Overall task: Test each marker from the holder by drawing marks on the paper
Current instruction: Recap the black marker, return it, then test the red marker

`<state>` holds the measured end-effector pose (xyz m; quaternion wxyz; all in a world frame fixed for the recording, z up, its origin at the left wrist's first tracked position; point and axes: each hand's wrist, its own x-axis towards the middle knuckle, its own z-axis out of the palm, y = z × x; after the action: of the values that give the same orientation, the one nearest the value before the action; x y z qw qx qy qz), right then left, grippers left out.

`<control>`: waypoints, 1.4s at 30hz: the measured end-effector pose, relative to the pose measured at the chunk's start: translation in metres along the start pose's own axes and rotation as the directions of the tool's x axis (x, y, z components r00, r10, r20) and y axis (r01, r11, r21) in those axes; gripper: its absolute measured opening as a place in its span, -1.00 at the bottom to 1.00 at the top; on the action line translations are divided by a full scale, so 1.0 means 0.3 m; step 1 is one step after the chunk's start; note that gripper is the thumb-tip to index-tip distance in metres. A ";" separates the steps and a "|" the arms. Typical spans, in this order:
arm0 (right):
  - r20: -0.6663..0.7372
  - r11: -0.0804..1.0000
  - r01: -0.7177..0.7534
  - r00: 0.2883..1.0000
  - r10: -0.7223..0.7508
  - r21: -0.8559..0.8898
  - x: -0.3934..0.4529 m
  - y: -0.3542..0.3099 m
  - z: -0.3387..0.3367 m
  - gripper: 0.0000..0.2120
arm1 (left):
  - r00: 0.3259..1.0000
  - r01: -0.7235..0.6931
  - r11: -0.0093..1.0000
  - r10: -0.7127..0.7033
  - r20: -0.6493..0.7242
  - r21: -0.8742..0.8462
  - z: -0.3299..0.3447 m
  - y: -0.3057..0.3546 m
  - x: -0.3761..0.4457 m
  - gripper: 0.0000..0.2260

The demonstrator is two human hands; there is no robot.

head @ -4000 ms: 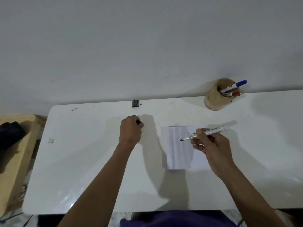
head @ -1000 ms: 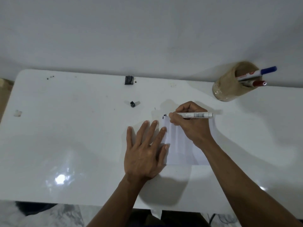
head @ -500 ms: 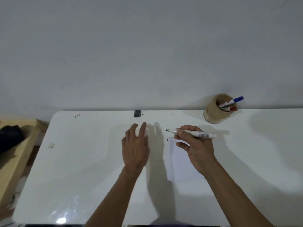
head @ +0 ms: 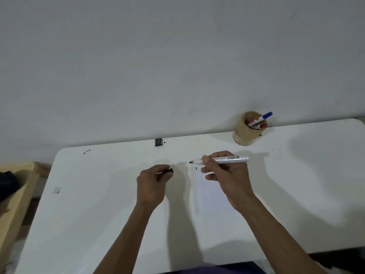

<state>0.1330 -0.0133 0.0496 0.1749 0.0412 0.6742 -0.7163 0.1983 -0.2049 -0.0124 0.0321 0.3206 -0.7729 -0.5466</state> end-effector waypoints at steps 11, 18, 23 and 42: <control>0.032 0.987 0.068 0.997 -0.064 -0.143 -0.049 -0.015 0.078 -0.81 | 0.997 0.004 0.821 0.042 0.067 -0.570 -0.020 0.084 -0.137 -0.81; 0.050 0.984 0.067 0.997 -0.059 -0.163 -0.117 0.012 0.120 -0.78 | 0.984 -0.036 0.850 0.121 0.129 -0.525 -0.079 0.058 -0.178 -0.79; 0.071 0.979 0.072 0.996 -0.059 -0.190 -0.147 0.011 0.123 -0.84 | 0.968 -0.083 0.919 0.166 0.187 -0.384 -0.114 0.055 -0.184 -0.80; -0.081 0.999 0.041 0.996 -0.041 -0.001 -0.123 -0.057 -0.143 -0.74 | 0.892 -0.186 0.958 0.258 0.371 -0.220 0.000 0.155 -0.127 -0.85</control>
<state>0.1546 0.0366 0.0730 0.1326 0.0565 0.6813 -0.7176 0.2070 -0.1754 0.0393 -0.0338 0.1085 -0.7427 -0.6599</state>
